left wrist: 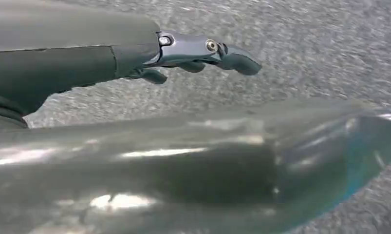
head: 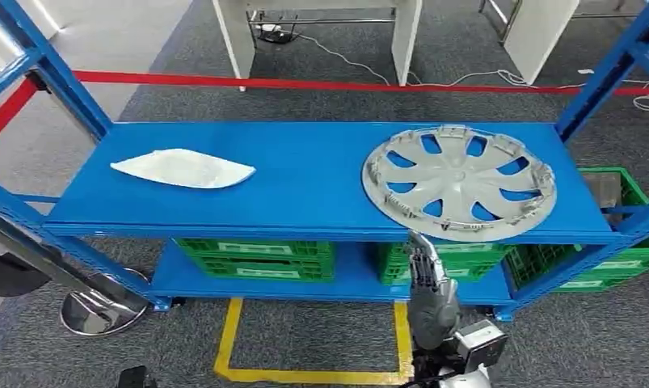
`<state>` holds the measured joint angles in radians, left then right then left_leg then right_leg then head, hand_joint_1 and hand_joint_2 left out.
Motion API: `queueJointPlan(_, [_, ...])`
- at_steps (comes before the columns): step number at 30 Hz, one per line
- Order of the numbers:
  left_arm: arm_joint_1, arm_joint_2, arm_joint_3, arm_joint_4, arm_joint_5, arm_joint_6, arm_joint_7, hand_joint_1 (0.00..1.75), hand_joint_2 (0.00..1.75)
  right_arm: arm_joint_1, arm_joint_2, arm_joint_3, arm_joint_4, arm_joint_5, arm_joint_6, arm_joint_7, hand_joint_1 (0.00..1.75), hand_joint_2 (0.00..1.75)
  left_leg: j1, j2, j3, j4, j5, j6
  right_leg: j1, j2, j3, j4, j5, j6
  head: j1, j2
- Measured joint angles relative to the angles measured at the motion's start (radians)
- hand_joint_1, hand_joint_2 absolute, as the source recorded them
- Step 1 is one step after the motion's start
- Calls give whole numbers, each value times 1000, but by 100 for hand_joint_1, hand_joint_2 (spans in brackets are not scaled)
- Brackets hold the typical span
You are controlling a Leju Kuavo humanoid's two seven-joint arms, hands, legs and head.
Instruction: Take the parts from the cabinet and place them on the table.
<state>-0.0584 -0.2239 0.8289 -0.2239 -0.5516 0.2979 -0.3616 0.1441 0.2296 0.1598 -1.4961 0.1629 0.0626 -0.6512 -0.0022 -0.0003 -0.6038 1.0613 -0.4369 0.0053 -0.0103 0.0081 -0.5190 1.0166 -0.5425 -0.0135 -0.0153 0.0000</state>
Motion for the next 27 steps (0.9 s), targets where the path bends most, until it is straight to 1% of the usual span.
queueJointPlan(1, [-1, 0, 0, 0, 0, 0, 0, 0, 0, -4, 0, 1, 2, 0, 0, 0, 0, 0, -5, 0, 4, -10, -8, 5, 7, 3, 12, 3, -6, 9, 2, 0])
queueJointPlan(2, [-4, 0, 0, 0, 0, 0, 0, 0, 0, -4, 0, 2, 4, 0, -1, 0, 0, 0, -6, 1, 8, -28, -23, 9, 4, 2, 4, 2, -5, 14, -1, 0])
queueJointPlan(3, [-3, 0, 0, 0, 0, 0, 0, 0, 0, -4, 0, 3, 5, 2, -1, 0, 0, 0, -7, 0, 4, -25, -24, 10, 2, 1, 2, -1, -4, 19, 1, 0])
queueJointPlan(4, [-2, 0, 0, 0, 1, 0, 0, 0, 0, -4, 0, 4, 6, 2, -1, 0, 0, 0, -8, -1, 3, -27, -25, 13, 1, 0, 5, -7, -4, 26, 0, 0])
queueJointPlan(5, [0, -1, 0, 0, 2, 1, 0, 0, 0, -6, 0, 5, 6, 2, -2, 0, 0, 0, 0, -1, 13, -45, -21, 18, 5, 0, 12, -9, -10, 35, 0, 0])
queueJointPlan(6, [-1, -1, 1, 0, 1, 1, 0, 0, 0, -6, 0, 5, 6, 2, -2, 0, 0, 0, 3, -1, 27, -53, -20, 22, 2, -2, 2, 7, -20, 39, 2, 0])
queueJointPlan(7, [-3, -2, 1, 0, 0, 1, 0, 0, 0, -10, 0, 5, 6, 2, -2, 0, 0, 0, 4, 0, 31, -55, -22, 27, 2, -2, -23, 56, -44, 41, 4, 0])
queueJointPlan(9, [-4, -3, 1, 0, 0, 0, 0, 0, 0, -10, 0, 5, 8, 2, -3, 0, 0, 0, 3, 0, 33, -54, -28, 31, -1, -2, -117, 220, -107, 48, 5, 0])
queueJointPlan(10, [-5, -3, 1, 0, -1, 0, 0, 0, 0, -9, 0, 5, 10, 2, -3, 0, 0, 0, 3, 0, 35, -54, -30, 32, -1, -2, -164, 288, -121, 50, 6, 0])
queueJointPlan(11, [-4, -3, 1, 0, -1, 0, 0, 0, 0, -9, 0, 5, 13, 2, -3, 0, 0, 0, 3, 0, 39, -54, -34, 32, -1, -2, -188, 307, -106, 51, 6, 0])
queueJointPlan(12, [-3, -4, 1, 0, 0, 0, 0, 0, 0, -8, 0, 5, 14, 1, -3, 0, 0, 0, 3, -1, 45, -54, -38, 31, -1, -3, -184, 275, -65, 51, 6, 0])
queueJointPlan(13, [-3, -4, 1, 0, 0, 0, 0, 0, 0, -9, 0, 5, 14, 1, -4, 0, 0, 0, 3, -2, 53, -54, -43, 29, -1, -3, -158, 202, -9, 49, 6, 0])
queueJointPlan(14, [-3, -5, 1, 0, 0, 0, 0, 0, 0, -9, 0, 5, 14, 2, -4, 0, 0, 0, 3, -3, 62, -53, -48, 26, -1, -3, -120, 111, 47, 45, 6, 0])
queueJointPlan(15, [-3, -6, 1, 0, -3, -2, -3, 0, 0, -11, 0, 5, 14, 4, -5, 0, 0, 0, 3, -3, 68, -52, -54, 22, -1, -7, -90, 31, 80, 42, 6, 0])
queueJointPlan(16, [-4, -6, 1, 0, -6, -4, -6, 0, 0, -16, 0, 5, 17, 11, -10, 0, 0, 0, -5, -4, 65, -48, -59, 14, 3, -8, -70, 20, 64, 38, 5, 0])
queueJointPlan(17, [-6, -6, 1, 0, -13, -5, -7, 0, 0, -22, 0, 7, 18, 21, -16, 0, 0, 0, -3, -3, 62, -45, -60, 11, 3, -4, -67, 11, 61, 29, 5, 0])
queueJointPlan(18, [-6, -7, 0, 0, -18, -6, -8, 0, 0, -25, 0, 10, 19, 40, -29, 0, 0, 0, -3, -2, 63, -47, -59, 7, 5, -1, -69, 11, 61, 25, 3, 0])
queueJointPlan(19, [-6, -8, 0, 0, -25, -7, -8, 0, 0, -31, 0, 11, 23, 56, -43, 0, 0, 0, -1, -1, 64, -50, -58, 3, 7, 1, -69, 11, 59, 20, 4, 0])
queueJointPlan(20, [-8, -7, 0, 0, -32, -8, -7, 0, 0, -41, 0, 12, 27, 74, -56, 1, 0, 175, -1, -1, 65, -47, -62, -3, 2, 1, -67, 5, 63, 12, 4, 0])
queueJointPlan(21, [-8, -7, 0, 0, -38, -12, -6, 0, 0, -56, 0, 16, 34, 92, -71, 3, 0, 175, 1, -2, 64, -37, -72, -10, -1, -1, -64, 3, 65, 7, 4, 0])
queueJointPlan(22, [-10, -7, -2, 0, -47, -17, -4, 0, 0, -76, 0, 19, 42, 107, -88, 6, 0, 175, 2, -2, 47, 0, -96, -16, -2, -1, -63, 3, 63, 3, -4, 0])
queueJointPlan(23, [-11, -7, -4, 0, -58, -23, 2, 0, 0, -103, 0, 22, 63, 129, -112, 14, 0, 175, 5, -2, 12, 72, -133, -21, -1, -1, -63, 3, 63, -2, -4, 0])
queueJointPlan(24, [-11, -6, -8, 0, -68, -25, 6, 0, 0, -133, -3, 23, 87, 145, -131, 21, 0, 175, 7, -2, -30, 159, -170, -24, -1, -1, -63, 3, 63, -3, -3, 0])
queueJointPlan(25, [-11, -6, -11, 0, -78, -31, 10, 0, 0, -167, -7, 26, 120, 158, -151, 32, 0, 175, 7, -2, -68, 234, -194, -26, -1, -1, -63, 3, 63, -3, -4, 0])
queueJointPlan(26, [-10, -6, -16, 0, -89, -38, 13, 0, 0, -201, -11, 27, 152, 171, -169, 52, 0, 175, 7, -2, -88, 267, -192, -26, -1, 0, -63, 3, 63, -3, -4, 0])
queueJointPlan(27, [-11, -6, -19, 0, -103, -45, 15, 0, 0, -242, -18, 27, 189, 201, -203, 84, 0, 175, 8, -2, -87, 255, -167, -26, -1, 1, -62, 3, 63, -3, -4, 0])
